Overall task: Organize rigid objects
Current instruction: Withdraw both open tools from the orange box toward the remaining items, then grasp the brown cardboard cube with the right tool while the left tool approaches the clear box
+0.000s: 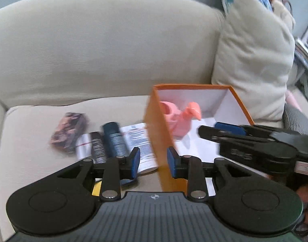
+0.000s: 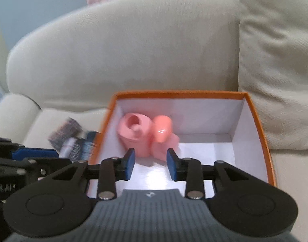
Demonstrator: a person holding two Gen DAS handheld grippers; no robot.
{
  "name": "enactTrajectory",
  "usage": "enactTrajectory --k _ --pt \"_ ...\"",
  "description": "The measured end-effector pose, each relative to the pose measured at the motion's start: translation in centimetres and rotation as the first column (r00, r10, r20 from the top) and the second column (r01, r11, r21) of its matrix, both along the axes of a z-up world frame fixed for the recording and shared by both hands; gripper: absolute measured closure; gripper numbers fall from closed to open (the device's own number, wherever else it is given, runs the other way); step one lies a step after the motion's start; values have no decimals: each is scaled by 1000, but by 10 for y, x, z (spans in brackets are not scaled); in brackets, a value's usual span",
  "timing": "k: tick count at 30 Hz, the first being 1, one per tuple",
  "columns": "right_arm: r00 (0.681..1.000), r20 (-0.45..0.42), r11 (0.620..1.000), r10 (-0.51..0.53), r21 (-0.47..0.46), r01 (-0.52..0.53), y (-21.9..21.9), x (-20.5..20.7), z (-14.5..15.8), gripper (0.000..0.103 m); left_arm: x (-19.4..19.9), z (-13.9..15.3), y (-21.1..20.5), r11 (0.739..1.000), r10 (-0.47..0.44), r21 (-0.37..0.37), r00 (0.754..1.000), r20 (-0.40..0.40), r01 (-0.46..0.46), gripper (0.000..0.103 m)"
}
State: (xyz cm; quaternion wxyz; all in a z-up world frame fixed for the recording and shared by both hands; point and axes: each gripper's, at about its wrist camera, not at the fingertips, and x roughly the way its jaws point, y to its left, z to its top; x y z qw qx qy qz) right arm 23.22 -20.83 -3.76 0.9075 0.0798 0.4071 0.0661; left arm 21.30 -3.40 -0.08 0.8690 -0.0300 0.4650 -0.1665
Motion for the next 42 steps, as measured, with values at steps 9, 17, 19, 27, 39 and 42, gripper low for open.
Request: enactTrajectory --k 9,17,19,27,39,42 --pt "995 11 994 101 32 -102 88 -55 32 56 -55 -2 79 994 113 7 993 -36 -113 69" --pt "956 -159 946 248 -173 -274 156 -88 -21 42 -81 -42 99 985 169 -6 974 -154 -172 69" --pt "950 -193 937 247 -203 -285 160 -88 -33 34 -83 -51 99 986 163 -3 972 -169 -166 69" --pt "933 -232 901 274 -277 -334 173 -83 -52 25 -77 -67 103 984 162 -37 968 -191 -172 60" --pt "883 -320 795 344 -401 -455 191 -75 -70 19 -55 -89 101 973 176 -100 948 -266 -209 45" --pt "884 -307 794 352 -403 -456 189 -75 -67 28 -48 -95 97 967 194 -106 937 -292 -233 36"
